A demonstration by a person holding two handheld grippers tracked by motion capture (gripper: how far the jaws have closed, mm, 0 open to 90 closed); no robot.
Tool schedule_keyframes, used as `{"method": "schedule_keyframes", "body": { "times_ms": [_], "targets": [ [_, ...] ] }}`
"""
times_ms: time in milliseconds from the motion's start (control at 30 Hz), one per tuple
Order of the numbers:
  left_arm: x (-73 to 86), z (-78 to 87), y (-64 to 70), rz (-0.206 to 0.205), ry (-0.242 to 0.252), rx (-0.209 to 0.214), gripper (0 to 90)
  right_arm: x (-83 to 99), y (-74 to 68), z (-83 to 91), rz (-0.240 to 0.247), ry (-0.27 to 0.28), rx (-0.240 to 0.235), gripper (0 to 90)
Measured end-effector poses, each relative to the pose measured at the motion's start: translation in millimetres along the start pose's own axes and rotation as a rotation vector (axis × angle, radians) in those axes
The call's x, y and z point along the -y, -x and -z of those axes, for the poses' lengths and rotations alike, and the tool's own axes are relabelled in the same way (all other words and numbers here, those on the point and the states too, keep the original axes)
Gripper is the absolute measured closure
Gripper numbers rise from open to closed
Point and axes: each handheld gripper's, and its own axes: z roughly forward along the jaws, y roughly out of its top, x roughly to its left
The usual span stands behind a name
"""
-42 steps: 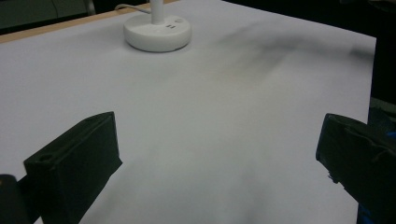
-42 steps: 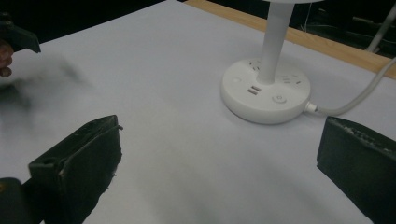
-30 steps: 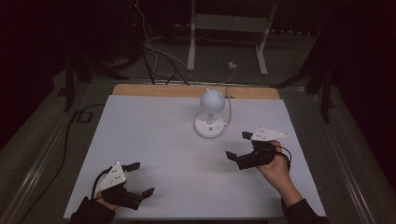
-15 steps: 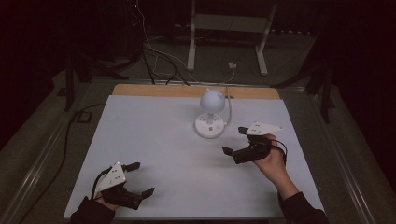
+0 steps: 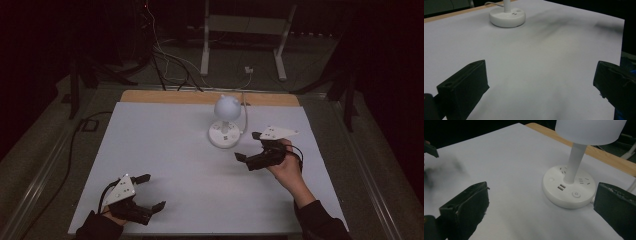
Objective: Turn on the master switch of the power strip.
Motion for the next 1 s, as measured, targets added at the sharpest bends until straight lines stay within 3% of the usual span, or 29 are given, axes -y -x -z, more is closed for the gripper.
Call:
{"method": "schedule_keyframes", "body": {
  "times_ms": [500,1000],
  "targets": [
    [-0.2,-0.1,-0.2,0.002,0.003,0.002,0.1,-1.5,8.6,-21.8,-0.019,-0.003,-0.008,0.0],
    [0.0,-0.1,-0.4,-0.001,-0.001,0.004,0.1,-3.4,31.5,-44.8,-0.064,-0.009,0.002,0.0]
  ]
}}
